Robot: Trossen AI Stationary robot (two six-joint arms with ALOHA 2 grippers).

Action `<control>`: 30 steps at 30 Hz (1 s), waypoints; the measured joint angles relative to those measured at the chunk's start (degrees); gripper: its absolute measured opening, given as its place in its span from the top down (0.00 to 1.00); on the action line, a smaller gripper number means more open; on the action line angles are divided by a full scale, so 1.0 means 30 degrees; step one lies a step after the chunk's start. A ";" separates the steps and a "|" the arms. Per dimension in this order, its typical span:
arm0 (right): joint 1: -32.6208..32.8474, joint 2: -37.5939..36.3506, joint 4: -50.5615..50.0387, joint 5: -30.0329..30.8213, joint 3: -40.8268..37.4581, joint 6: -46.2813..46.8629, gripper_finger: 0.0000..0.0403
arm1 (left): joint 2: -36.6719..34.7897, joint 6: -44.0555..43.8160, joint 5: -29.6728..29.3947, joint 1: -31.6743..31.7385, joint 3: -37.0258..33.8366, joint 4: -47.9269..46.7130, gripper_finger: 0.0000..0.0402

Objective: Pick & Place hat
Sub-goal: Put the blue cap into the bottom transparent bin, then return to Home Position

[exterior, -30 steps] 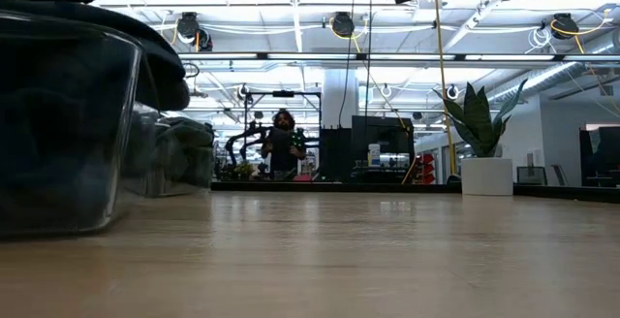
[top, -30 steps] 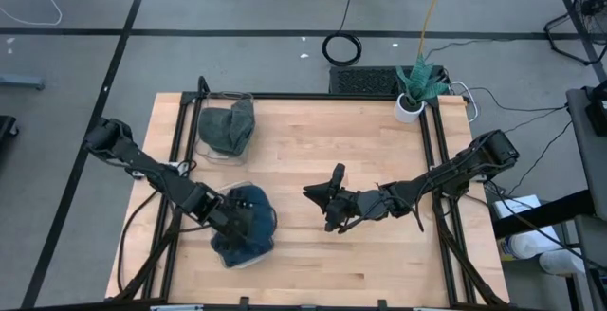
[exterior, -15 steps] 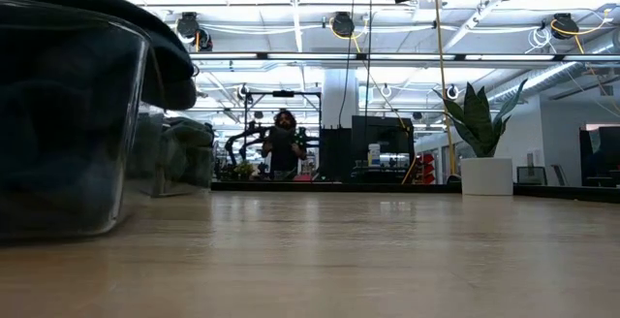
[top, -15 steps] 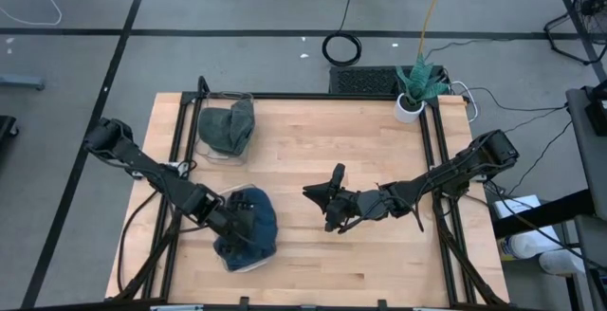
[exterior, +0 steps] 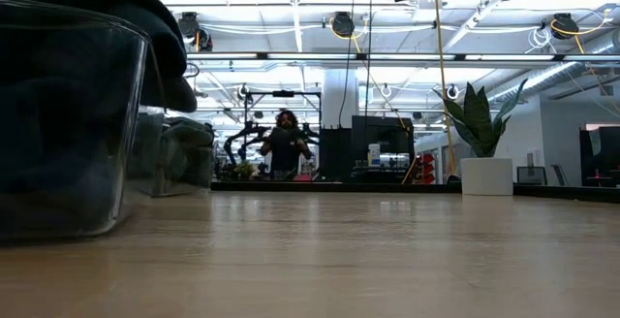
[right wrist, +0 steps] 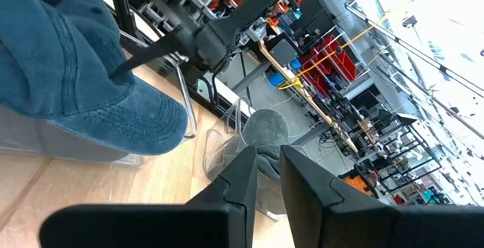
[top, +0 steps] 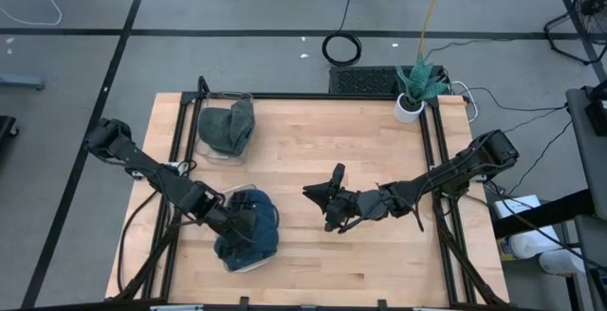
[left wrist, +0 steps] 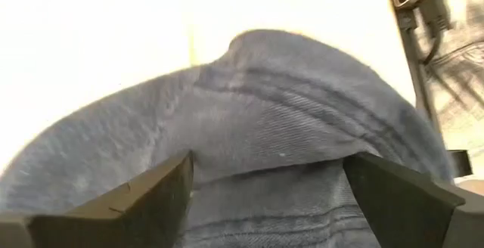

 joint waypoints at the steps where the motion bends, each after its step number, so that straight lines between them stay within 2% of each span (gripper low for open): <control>1: -0.0003 0.0000 0.0000 0.0000 0.0000 0.0005 0.88 | -0.0005 0.0265 -0.0019 0.0000 0.0377 -0.0285 0.13; 5: 0.0005 0.0000 0.0000 0.0015 0.0000 0.0357 0.88 | -0.0007 0.1119 -0.0741 0.0007 0.2164 -0.1763 0.13; 8: 0.0005 -0.0037 -0.0016 0.0022 0.0000 0.1787 0.88 | -0.0022 0.1297 -0.1554 0.0007 0.3805 -0.2575 0.13; 14: 0.0005 -0.1365 -0.1300 0.0056 0.0036 0.3985 0.88 | -0.0044 0.3823 -0.2232 0.0009 0.7178 -0.2678 0.13; 20: 0.0005 -0.3012 -0.3572 -0.0272 0.0022 0.6149 0.88 | -0.0302 0.5550 -0.2665 0.0003 0.9264 -0.3251 0.13; 23: 0.0005 -0.4025 -0.5149 -0.1440 0.0022 0.7472 0.88 | -0.1508 0.6468 -0.4117 -0.0227 0.9273 -0.3363 0.13; 26: 0.0005 -0.5096 -0.6331 -0.2500 0.0007 0.8199 0.88 | -0.3968 0.6639 -0.5974 -0.0230 0.8381 -0.3303 0.13; 30: 0.0012 -0.6829 -0.7662 -0.2402 0.0007 0.8023 0.88 | -0.8450 0.7481 -0.7938 0.0224 0.4305 -0.0803 0.13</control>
